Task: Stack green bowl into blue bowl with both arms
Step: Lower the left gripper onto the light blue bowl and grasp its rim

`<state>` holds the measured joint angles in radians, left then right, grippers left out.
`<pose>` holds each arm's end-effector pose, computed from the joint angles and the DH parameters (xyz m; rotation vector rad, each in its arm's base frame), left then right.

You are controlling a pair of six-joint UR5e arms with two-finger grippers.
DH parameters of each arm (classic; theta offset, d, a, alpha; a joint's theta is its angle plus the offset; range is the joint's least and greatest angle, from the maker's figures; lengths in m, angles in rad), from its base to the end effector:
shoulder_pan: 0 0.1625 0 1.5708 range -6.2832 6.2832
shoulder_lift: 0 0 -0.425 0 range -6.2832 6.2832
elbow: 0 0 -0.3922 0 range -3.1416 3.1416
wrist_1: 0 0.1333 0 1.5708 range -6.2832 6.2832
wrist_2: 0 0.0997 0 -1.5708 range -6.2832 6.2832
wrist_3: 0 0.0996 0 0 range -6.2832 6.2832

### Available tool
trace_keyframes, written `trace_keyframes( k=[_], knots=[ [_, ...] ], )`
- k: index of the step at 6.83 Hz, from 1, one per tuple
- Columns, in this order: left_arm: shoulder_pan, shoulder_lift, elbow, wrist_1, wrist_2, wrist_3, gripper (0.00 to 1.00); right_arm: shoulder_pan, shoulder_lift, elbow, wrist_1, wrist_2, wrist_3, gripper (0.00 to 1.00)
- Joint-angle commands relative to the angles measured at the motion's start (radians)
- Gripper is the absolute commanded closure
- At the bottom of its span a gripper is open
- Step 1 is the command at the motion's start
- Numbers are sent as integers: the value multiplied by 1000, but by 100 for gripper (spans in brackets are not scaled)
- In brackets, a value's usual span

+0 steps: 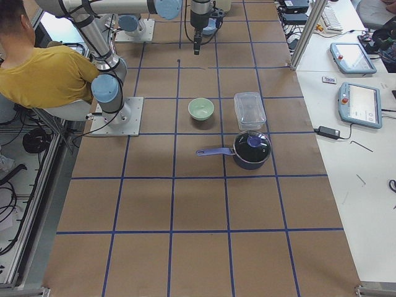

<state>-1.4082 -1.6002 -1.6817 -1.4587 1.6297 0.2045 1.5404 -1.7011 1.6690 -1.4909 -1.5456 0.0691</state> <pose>-0.0452 -0.5118 0.4303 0.0660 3.0876 0.0594 0.1226 -0.4355 0.4923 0.1559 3.1125 0.0752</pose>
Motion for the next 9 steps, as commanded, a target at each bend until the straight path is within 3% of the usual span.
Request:
trace_keyframes(
  k=[1,3,5,6,7,8,9],
  knots=[
    [122,-12,-174,162,-1,164,0,-9,8,0,30,-22,9,0],
    [147,-67,-310,402,1,177,0,-31,96,9,-17,-22,9,0],
    [185,-133,-398,521,-2,182,2,-90,188,12,-22,-27,5,0],
    [199,-164,-398,531,-16,182,15,-132,204,12,-17,-16,-3,0],
    [201,-196,-397,578,-24,190,39,-134,237,40,-26,-10,3,0],
    [199,-214,-395,583,-27,188,56,-134,251,85,-105,-17,8,0],
    [196,-222,-395,584,-30,191,86,-140,262,144,-177,-7,6,0]
  ],
)
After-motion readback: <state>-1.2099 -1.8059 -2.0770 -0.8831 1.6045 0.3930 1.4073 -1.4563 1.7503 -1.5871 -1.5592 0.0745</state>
